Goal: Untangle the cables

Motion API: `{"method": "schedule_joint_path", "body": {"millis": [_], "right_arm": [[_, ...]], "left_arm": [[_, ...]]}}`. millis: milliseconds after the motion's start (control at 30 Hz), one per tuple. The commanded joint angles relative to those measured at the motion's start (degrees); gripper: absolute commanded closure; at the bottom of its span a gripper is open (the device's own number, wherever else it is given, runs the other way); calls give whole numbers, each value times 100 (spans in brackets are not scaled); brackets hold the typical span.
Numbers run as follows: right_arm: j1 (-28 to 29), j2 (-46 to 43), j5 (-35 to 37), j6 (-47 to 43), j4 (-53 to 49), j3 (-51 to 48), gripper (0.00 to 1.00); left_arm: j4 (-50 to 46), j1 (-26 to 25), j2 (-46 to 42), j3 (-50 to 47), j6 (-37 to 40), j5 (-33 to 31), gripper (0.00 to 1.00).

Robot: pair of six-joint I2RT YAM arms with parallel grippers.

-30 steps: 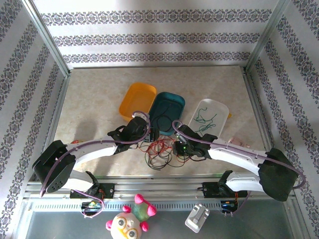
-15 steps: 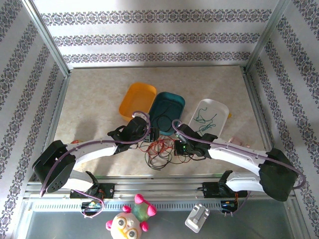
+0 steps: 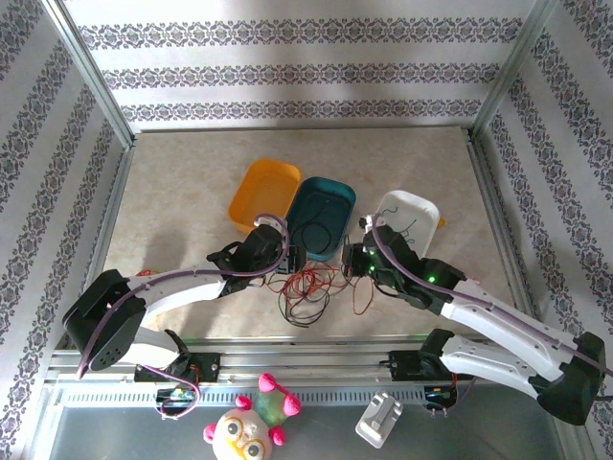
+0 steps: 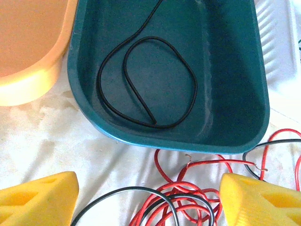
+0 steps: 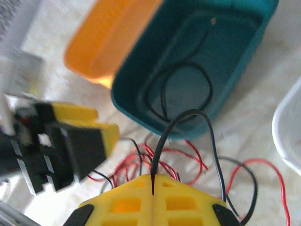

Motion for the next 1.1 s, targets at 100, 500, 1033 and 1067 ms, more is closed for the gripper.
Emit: {"method": "schedule_joint_path", "body": {"millis": [100, 500, 1033, 1067], "right_arm": [[-67, -38, 509, -714, 534, 841, 100], [-811, 970, -377, -1347, 1249, 1763, 100], [-1491, 2761, -1415, -1099, 2317, 1800, 99], [-1508, 2887, -1431, -1052, 2418, 1747, 100]], "left_arm": [[66, -53, 39, 117, 95, 66, 22], [-42, -53, -108, 32, 117, -64, 22], [-114, -53, -293, -121, 85, -277, 22], [-125, -53, -286, -112, 81, -282, 22]]}}
